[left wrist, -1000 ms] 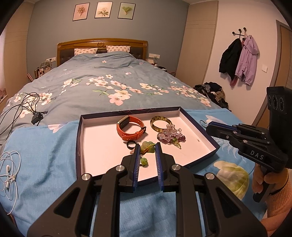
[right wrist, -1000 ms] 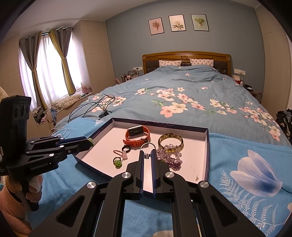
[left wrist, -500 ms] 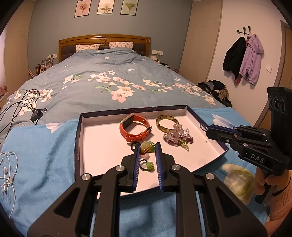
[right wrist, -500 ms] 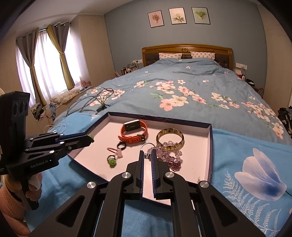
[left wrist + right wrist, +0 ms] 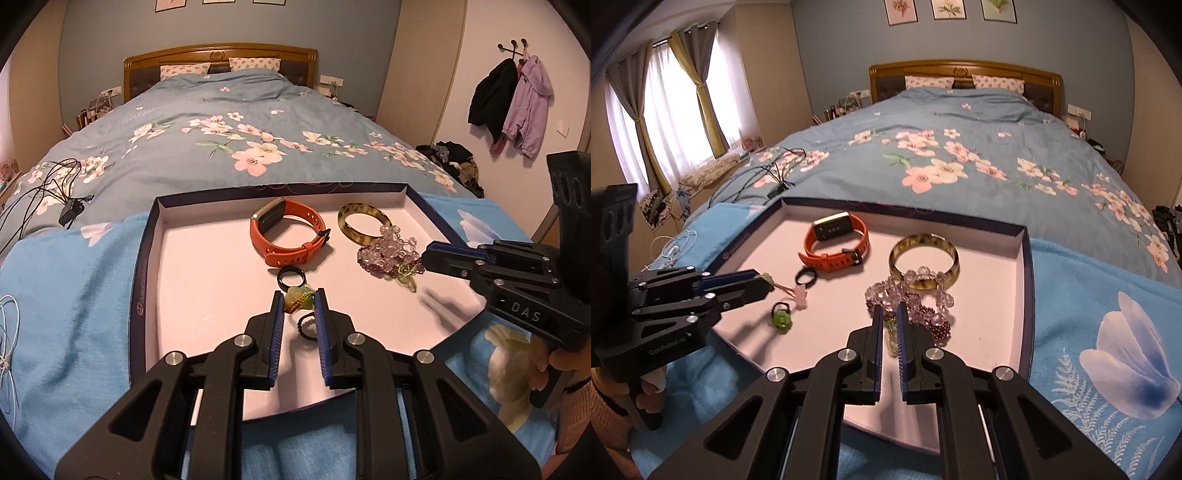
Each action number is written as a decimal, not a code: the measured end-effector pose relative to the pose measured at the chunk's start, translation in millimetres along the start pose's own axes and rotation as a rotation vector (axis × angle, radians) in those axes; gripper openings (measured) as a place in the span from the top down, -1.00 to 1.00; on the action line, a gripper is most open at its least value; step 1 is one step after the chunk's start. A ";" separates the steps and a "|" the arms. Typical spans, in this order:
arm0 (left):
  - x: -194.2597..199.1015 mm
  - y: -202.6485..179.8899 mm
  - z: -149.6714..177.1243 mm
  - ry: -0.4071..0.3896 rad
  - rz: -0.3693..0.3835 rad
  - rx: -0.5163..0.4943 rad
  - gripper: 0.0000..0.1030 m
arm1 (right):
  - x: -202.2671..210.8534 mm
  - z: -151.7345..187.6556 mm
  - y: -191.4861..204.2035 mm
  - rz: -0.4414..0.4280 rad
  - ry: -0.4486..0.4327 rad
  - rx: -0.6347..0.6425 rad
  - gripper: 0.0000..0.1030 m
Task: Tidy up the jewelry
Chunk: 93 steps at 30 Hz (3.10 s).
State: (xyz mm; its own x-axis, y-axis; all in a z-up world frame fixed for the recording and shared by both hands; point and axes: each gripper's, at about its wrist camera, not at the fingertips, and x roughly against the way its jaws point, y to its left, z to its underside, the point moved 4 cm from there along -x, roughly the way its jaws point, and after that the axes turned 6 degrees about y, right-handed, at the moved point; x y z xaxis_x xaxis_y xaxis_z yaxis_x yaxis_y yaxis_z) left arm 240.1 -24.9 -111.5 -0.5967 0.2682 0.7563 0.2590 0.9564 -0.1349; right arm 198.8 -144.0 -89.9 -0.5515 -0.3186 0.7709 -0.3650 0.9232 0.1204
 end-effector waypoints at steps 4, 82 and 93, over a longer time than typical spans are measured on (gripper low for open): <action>-5.5 0.4 -1.7 0.008 -0.001 0.005 0.67 | -7.6 0.0 -2.8 0.008 0.019 -0.007 0.88; 210.4 -43.0 83.9 -0.576 -0.251 0.006 -0.91 | 156.0 77.3 42.5 0.193 -0.558 -0.042 -0.89; 212.4 -42.5 85.1 -0.584 -0.261 0.007 -0.91 | 154.8 78.1 41.9 0.194 -0.553 -0.044 -0.89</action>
State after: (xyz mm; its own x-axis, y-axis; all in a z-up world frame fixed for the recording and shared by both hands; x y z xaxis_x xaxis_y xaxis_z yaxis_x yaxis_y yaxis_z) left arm 37.8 1.3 0.5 -0.9556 0.0437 0.2913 0.0460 0.9989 0.0009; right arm 39.5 -171.4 -14.4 -0.9189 -0.1964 0.3421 -0.1929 0.9802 0.0447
